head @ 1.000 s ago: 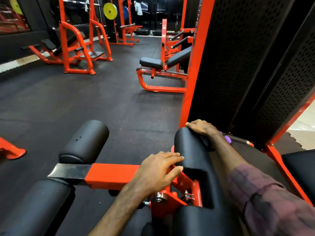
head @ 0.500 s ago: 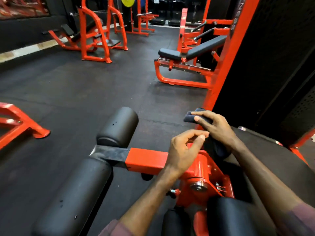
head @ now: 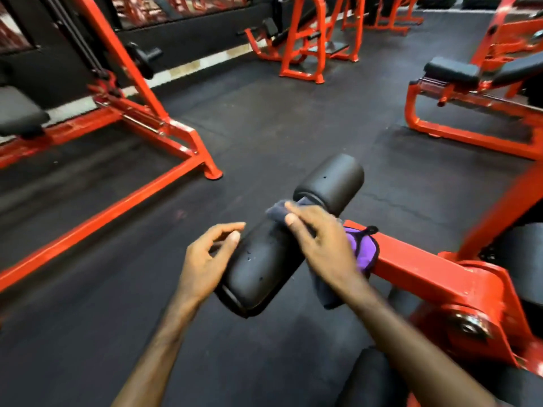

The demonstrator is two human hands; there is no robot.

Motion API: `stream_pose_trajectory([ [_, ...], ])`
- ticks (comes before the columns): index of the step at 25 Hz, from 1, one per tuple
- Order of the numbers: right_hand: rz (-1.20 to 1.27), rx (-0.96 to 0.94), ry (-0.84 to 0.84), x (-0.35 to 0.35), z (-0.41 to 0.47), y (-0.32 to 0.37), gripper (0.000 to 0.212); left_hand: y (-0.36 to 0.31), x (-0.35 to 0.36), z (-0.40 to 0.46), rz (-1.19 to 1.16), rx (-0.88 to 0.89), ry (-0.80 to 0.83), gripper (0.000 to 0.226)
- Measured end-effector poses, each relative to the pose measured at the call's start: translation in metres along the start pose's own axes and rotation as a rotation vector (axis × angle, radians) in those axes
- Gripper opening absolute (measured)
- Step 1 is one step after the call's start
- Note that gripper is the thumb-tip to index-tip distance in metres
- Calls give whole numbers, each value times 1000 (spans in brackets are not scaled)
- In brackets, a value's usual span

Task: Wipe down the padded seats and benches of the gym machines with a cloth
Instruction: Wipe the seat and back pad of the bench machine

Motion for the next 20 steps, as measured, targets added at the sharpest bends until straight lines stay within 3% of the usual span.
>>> stream_pose_trajectory([
  [3, -300, 12, -58, 62, -39, 2, 39, 51, 13, -25, -194, -137, -24, 33],
  [6, -353, -196, 45, 91, -70, 24, 41, 69, 22, -26, -383, -177, -44, 37],
  [8, -413, -174, 13, 83, -45, 11, 41, 73, 25, -25, -445, -152, 14, 41],
  [11, -300, 93, -173, 63, -7, 4, 36, 78, 28, -28, -451, -131, 47, 44],
  [14, -333, -57, -28, 107, -60, 48, 38, 79, 21, -25, -445, -96, 15, 44],
  [16, -370, -181, 37, 101, -73, 47, 41, 74, 22, -23, -424, -57, 36, 46],
  [17, -409, -181, 40, 90, -57, 35, 41, 72, 22, -23, -413, -55, 34, 46],
  [20, -388, 53, -87, 63, -1, 8, 38, 64, 20, -25, -368, -50, 16, 45],
])
Point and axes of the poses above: each hand's wrist, its own z-axis towards the middle knuckle, its own x-axis out of the palm, y = z × x, the point moved 8 cm from there along z, towards the middle knuckle, and after that the axes turned 9 degrees about x, right-handed, at the moved point
